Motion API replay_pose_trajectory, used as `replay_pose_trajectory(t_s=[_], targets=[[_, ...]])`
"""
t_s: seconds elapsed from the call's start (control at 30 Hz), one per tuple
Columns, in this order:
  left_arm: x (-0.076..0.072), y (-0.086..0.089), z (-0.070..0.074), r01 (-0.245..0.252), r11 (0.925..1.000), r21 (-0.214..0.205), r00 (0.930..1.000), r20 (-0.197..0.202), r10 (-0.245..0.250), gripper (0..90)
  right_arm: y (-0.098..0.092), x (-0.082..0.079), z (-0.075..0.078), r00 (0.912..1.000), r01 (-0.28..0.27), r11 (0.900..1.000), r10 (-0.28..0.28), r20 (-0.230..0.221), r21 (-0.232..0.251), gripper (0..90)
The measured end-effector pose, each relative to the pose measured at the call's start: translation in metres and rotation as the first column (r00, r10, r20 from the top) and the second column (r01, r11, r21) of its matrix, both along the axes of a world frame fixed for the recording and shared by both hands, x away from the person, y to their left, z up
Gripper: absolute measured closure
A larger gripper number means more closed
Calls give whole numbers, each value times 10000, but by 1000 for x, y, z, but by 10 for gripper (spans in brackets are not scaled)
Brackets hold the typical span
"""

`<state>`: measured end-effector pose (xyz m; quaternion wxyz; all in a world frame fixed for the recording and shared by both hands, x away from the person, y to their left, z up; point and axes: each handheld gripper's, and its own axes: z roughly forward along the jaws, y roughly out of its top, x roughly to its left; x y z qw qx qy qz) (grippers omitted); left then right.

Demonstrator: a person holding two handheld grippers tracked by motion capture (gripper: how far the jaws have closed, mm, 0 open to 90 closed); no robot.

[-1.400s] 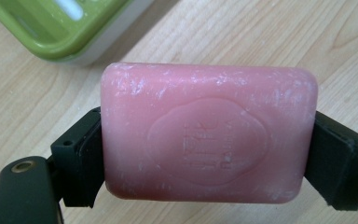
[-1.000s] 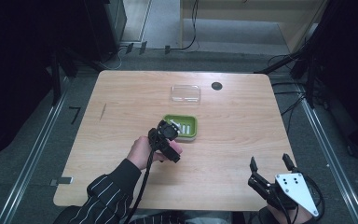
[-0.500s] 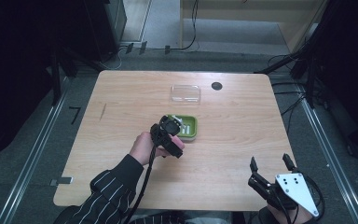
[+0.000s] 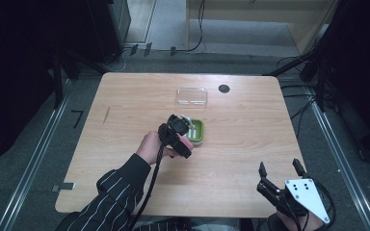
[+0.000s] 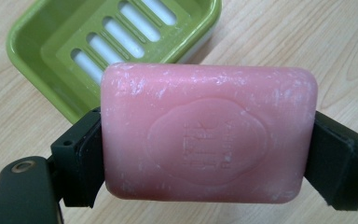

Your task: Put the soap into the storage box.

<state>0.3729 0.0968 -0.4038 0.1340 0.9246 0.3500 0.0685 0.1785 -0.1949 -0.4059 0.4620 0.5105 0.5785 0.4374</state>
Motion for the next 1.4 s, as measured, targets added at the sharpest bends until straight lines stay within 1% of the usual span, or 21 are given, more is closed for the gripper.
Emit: replay_pose_trajectory(t_s=[0.03,0.07,0.3,0.43,0.6,0.67,0.7,0.77,0.8,0.87,1.03,1.13,1.17,1.33,1.4], targets=[[1,0,1,78,10000,49,10000,16,-78,135,0,0,0,10000,9,10000,-9,-6,9,127],[2,0,1,4,10000,0,10000,33,-4,135,0,0,0,10000,18,10000,-18,-3,18,127],[6,3,0,35,10000,44,10000,-86,-34,135,-1,-1,0,10000,86,10000,-86,-37,-8,127],[8,5,1,-64,10000,-74,10000,-28,63,135,-1,-2,-1,9999,114,9999,-115,-93,-43,127],[11,8,4,-131,9999,-104,9999,-7,131,135,-2,-4,-1,9998,194,9998,-194,-101,-10,127],[13,9,4,-205,9996,-194,9998,41,206,135,-3,-5,-1,9996,250,9997,-250,-104,-30,127],[14,9,5,-214,9997,-149,9998,17,214,135,-3,-5,-1,9996,256,9997,-256,-127,-17,127],[15,10,6,-266,9994,-243,9996,71,268,135,-4,-6,-1,9995,285,9996,-286,-109,-59,127],[16,10,7,-266,9994,-223,9996,69,268,135,-4,-7,-1,9994,322,9995,-322,-137,-3,127],[17,9,8,-393,9986,-360,9992,46,395,135,-6,-8,-1,9992,365,9993,-366,-132,-30,127],[20,6,8,-330,9990,-289,9994,23,331,135,-8,-11,-1,9987,477,9989,-478,-162,-40,127],[23,5,8,-452,9985,-298,9989,68,454,135,-10,-13,-1,9982,572,9984,-572,-155,-52,127],[24,5,8,-516,9980,-359,9986,98,520,135,-10,-14,-1,9981,594,9982,-594,-162,-48,127],[30,5,8,-688,9969,-373,9976,66,691,135,-13,-17,-1,9971,744,9972,-745,-153,-46,127],[32,5,8,-859,9953,-453,9963,26,861,135,-14,-19,-1,9966,808,9967,-809,-170,-54,127]])
